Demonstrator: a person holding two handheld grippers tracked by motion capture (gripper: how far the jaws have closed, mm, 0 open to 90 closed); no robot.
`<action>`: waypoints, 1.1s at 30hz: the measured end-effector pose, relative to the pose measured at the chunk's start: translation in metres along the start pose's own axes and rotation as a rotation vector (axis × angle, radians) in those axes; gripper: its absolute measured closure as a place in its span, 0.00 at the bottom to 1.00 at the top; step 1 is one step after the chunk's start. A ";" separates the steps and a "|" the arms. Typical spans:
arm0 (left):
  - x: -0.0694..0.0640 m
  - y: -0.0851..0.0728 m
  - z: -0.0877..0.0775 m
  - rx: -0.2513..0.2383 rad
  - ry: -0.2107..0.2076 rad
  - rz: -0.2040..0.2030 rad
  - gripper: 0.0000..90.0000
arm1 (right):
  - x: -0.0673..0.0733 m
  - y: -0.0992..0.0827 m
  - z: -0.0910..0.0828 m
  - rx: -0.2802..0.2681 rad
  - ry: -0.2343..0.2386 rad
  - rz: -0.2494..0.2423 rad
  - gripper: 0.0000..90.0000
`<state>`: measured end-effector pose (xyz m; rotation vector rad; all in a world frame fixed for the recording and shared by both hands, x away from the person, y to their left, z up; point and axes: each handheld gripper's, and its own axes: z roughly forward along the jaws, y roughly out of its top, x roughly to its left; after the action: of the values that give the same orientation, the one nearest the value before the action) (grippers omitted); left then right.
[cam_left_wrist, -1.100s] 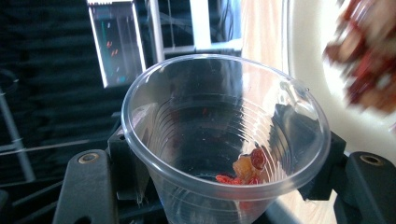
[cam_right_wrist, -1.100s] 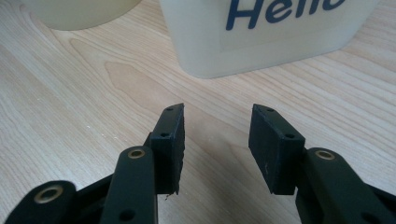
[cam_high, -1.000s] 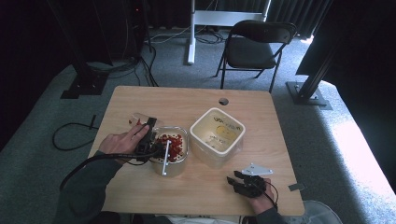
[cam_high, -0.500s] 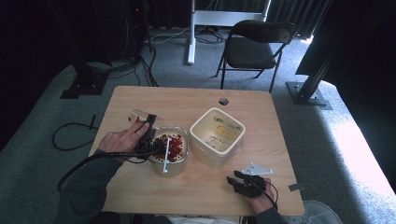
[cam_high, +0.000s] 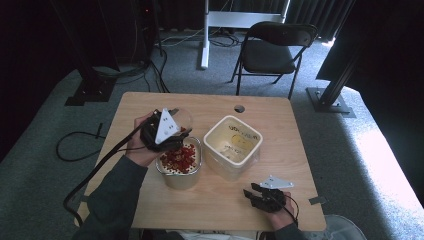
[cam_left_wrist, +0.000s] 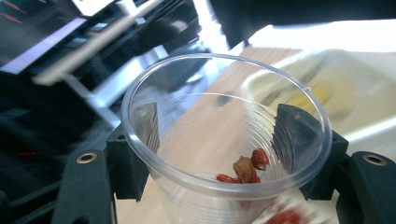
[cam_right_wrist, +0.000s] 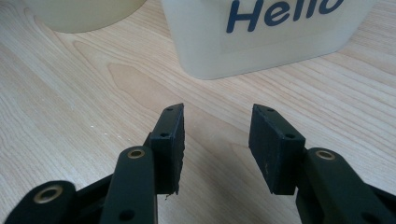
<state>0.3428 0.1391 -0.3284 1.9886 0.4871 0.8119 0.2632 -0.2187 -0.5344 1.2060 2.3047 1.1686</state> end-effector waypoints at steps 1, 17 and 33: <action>0.000 0.000 0.000 0.000 0.000 0.000 0.36 | 0.000 0.000 0.000 0.000 0.000 0.000 0.61; -0.022 0.031 0.092 -0.023 -0.249 -0.247 0.34 | 0.000 0.000 0.000 -0.003 0.003 0.003 0.61; -0.024 0.031 0.106 0.037 -0.333 -0.303 0.04 | -0.001 -0.001 -0.001 -0.002 0.002 0.002 0.60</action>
<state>0.4014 0.0452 -0.3500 1.9707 0.5894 0.2786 0.2627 -0.2198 -0.5344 1.2065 2.3037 1.1734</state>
